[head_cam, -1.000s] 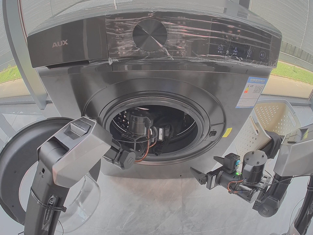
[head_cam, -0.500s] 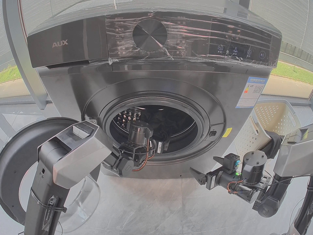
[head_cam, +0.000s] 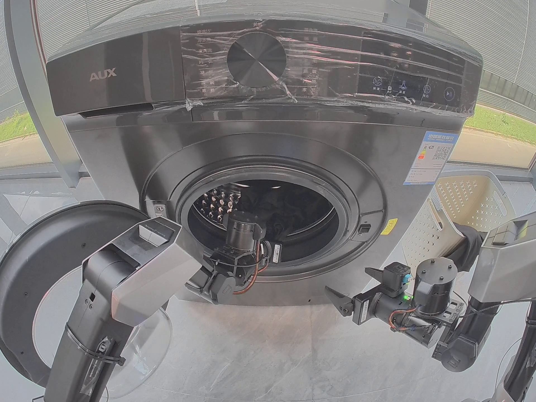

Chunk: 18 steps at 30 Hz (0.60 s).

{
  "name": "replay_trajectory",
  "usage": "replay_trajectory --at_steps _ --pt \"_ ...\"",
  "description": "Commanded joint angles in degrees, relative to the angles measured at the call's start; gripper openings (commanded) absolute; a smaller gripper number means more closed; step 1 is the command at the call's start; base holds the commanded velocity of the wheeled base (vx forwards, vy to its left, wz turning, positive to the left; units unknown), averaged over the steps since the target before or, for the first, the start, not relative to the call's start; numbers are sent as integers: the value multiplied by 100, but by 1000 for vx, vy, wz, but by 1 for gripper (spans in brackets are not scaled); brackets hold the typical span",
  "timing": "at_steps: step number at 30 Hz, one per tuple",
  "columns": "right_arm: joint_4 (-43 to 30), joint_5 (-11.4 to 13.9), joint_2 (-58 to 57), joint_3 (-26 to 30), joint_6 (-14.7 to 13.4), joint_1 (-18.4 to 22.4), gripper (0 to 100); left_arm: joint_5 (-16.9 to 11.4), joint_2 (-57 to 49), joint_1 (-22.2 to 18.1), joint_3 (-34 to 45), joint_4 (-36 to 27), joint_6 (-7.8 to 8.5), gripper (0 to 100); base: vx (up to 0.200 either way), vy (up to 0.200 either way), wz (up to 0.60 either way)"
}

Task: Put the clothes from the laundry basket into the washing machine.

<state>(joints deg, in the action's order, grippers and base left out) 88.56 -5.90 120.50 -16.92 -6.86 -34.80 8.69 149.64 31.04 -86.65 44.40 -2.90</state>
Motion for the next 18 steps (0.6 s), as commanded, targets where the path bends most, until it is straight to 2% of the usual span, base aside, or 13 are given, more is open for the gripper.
replay_trajectory --at_steps 1,5,9,18 --pt "3 1 8 -4 1 0 100 10 83 -10 -71 16 -9 0 0 0 0" --pt "3 1 -9 5 1 0 100 89 101 -45 -476 289 -53 0 0 0 0" --pt "3 1 -1 5 1 -9 100 300 250 -151 -1020 544 -79 0 0 0 0" --pt "3 1 8 5 -8 0 100 352 478 -449 -2005 482 -79 0 0 0 0"
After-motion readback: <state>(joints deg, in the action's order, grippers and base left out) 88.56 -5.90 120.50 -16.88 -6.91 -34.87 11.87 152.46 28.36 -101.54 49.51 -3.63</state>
